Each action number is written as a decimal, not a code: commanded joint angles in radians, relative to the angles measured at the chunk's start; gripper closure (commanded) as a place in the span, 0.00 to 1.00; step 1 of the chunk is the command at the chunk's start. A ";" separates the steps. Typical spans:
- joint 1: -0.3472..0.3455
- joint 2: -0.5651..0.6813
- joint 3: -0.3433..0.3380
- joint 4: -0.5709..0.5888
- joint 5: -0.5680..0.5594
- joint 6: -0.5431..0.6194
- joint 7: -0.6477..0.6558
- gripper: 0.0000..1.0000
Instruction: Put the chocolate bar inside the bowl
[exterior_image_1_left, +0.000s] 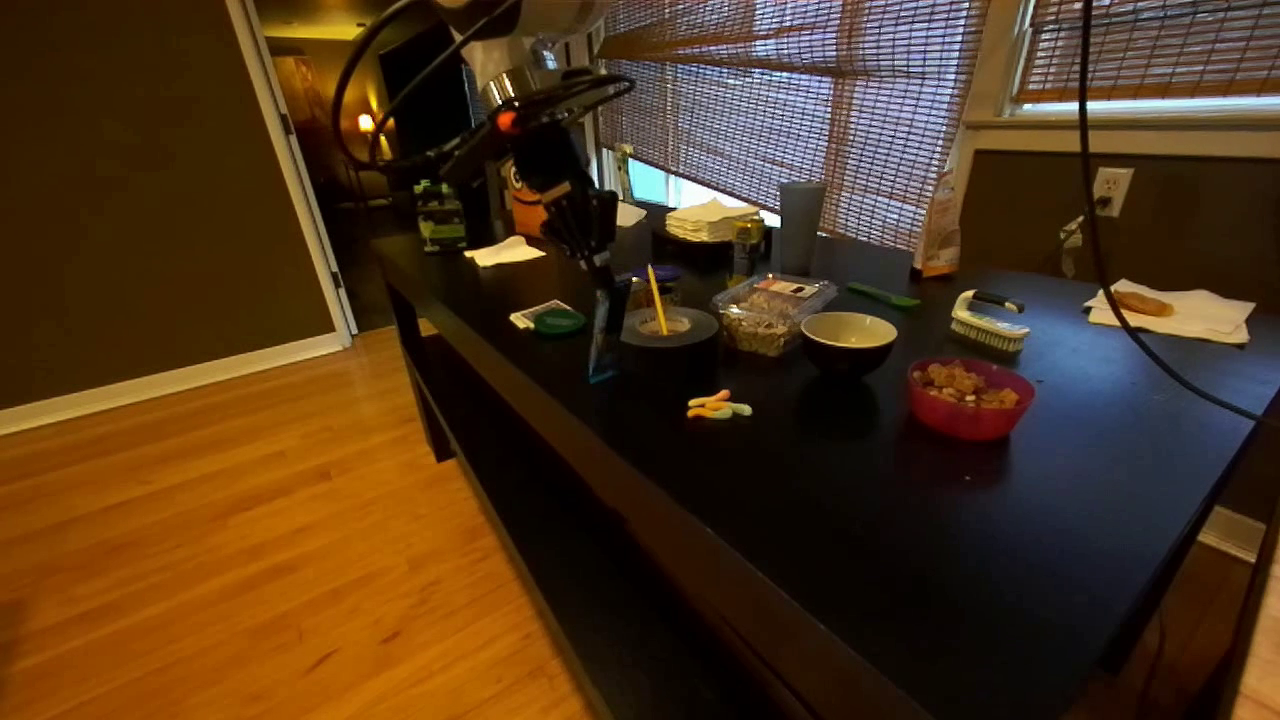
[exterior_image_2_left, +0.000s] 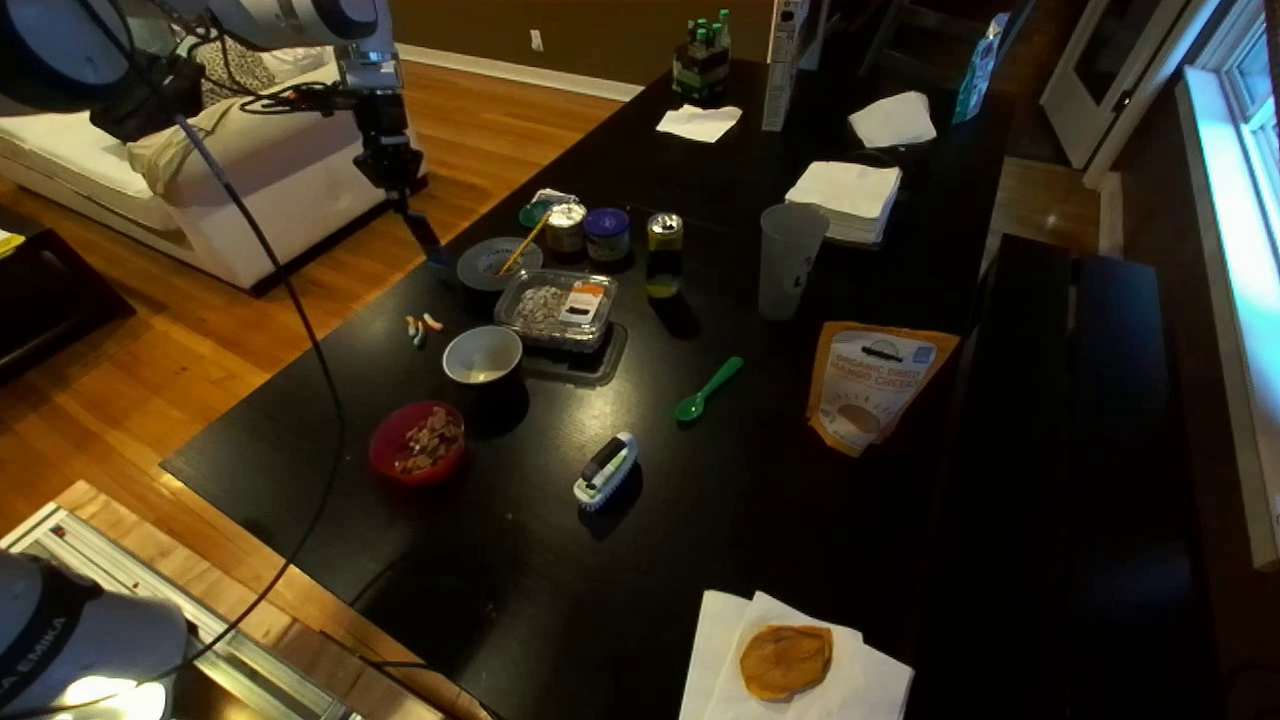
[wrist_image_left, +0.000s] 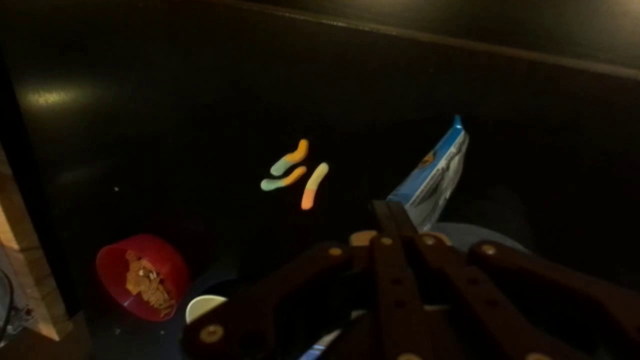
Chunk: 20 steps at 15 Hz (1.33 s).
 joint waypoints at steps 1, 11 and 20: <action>0.031 -0.089 -0.048 -0.104 -0.043 -0.046 0.095 1.00; 0.012 -0.129 -0.043 -0.136 -0.101 -0.143 0.262 0.99; 0.001 -0.146 -0.056 -0.156 -0.114 -0.190 0.300 1.00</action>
